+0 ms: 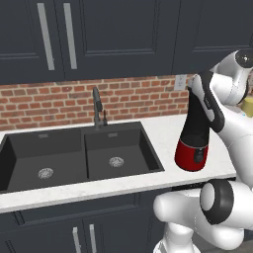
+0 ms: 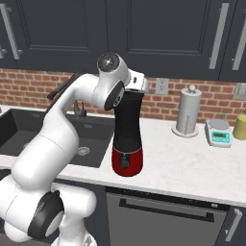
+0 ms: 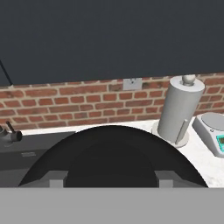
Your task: Close the lid blender by securely placing the lid on top.
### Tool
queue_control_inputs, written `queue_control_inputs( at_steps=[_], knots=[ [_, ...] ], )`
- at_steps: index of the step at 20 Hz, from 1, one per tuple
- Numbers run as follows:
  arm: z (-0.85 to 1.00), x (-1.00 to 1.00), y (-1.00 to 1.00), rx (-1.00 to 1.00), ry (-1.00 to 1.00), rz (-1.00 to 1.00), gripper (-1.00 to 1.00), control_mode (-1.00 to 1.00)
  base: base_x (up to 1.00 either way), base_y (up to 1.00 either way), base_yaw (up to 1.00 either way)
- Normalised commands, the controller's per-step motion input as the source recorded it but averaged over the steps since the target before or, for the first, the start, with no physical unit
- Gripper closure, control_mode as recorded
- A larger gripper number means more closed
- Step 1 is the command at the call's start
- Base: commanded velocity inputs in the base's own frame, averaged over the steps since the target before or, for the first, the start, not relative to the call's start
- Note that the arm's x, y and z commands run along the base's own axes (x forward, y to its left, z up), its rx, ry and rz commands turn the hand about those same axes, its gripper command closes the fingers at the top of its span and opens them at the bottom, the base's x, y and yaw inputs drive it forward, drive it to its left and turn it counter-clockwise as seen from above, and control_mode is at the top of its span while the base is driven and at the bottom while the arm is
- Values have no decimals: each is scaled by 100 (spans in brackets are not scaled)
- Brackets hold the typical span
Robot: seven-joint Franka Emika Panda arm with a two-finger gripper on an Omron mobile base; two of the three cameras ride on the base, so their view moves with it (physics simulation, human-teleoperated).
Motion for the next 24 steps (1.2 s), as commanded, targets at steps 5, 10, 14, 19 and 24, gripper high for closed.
queue_control_inputs(
  at_steps=[5, 10, 14, 19, 24],
  knots=[
    [-6, 0, 0, 0, 0, 0, -100, -100, 0, 0, 0],
    [-3, 0, -3, 0, 0, 0, -100, -100, 0, 0, 0],
    [0, 0, -11, 0, 0, 0, -100, -100, 0, 0, 0],
    [0, 0, -16, 0, 0, 0, -100, -100, 0, 0, 0],
    [0, 0, -8, 0, 0, 0, -100, -100, 0, 0, 0]
  ],
)
